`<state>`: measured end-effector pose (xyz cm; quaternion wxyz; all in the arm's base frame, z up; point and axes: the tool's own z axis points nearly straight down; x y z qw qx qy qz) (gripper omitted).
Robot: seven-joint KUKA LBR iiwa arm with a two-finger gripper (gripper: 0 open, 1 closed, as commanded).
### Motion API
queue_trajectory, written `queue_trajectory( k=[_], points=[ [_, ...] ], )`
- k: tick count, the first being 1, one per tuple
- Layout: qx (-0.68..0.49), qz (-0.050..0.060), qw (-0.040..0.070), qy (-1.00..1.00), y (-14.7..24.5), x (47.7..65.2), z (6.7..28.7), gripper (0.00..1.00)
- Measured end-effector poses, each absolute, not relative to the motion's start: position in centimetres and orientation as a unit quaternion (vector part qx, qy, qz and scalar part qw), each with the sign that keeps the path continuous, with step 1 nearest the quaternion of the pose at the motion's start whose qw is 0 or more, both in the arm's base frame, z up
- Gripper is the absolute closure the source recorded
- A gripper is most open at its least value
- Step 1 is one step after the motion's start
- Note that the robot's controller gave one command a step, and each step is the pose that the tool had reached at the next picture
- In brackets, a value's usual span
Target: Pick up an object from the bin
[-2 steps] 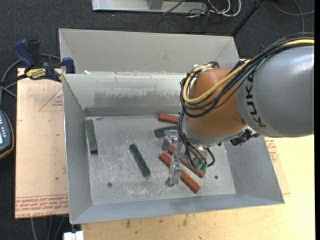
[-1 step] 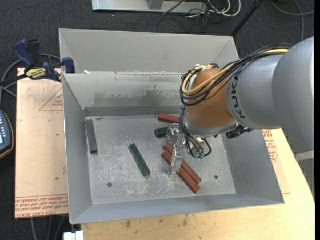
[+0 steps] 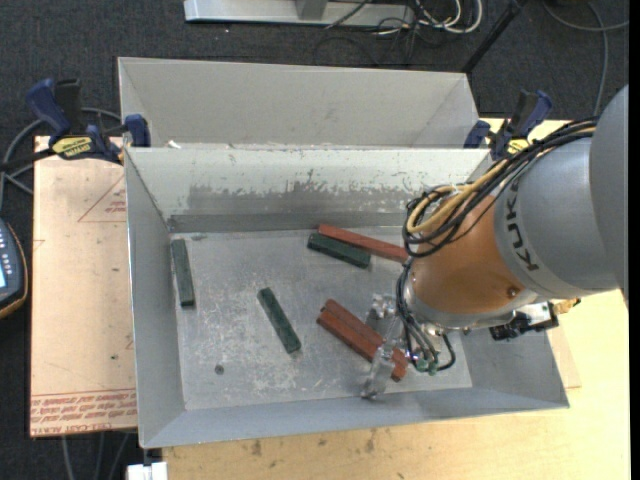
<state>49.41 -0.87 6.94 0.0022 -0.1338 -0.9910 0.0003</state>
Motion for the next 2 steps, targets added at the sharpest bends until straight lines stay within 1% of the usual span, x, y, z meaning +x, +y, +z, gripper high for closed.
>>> queue_trajectory(
  k=[1, 2],
  points=[
    [-0.133, -0.001, 0.0, -0.991, -0.7, 49.6, 7.0, 1.0],
    [-0.162, -0.001, -0.005, -0.987, 0.4, 51.4, 21.4, 1.0]
  ],
)
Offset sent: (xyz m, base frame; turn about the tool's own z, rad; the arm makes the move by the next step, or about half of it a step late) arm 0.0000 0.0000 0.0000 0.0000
